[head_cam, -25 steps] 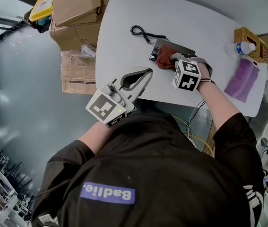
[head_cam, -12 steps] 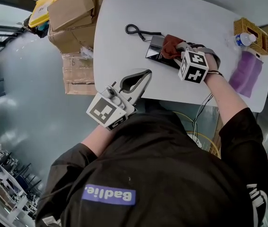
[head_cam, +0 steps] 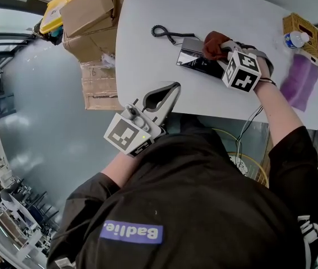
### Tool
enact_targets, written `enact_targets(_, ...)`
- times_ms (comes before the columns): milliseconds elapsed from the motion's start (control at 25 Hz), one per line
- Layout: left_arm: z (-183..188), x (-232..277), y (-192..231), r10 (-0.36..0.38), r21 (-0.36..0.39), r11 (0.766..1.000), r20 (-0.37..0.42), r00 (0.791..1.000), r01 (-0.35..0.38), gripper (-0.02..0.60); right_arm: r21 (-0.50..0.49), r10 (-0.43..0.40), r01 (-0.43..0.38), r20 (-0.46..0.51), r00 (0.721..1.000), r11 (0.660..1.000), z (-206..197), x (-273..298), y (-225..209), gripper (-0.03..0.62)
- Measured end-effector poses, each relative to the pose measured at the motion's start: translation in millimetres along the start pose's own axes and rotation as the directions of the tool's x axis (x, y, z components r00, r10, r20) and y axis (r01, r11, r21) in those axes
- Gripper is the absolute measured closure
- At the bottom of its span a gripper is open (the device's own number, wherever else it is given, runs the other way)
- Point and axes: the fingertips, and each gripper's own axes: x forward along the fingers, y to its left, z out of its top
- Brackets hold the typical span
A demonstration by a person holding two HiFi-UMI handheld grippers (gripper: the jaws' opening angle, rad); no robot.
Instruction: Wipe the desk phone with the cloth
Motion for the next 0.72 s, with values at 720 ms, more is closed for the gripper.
enact_targets(720,20.3,-81.8,6.4,-0.227,0.042,0.974,0.051,0.973,0.225,0.572,0.335,-0.197,0.212,-0.077,0.977,0.918,30.9,-36.2,60.6,0.505)
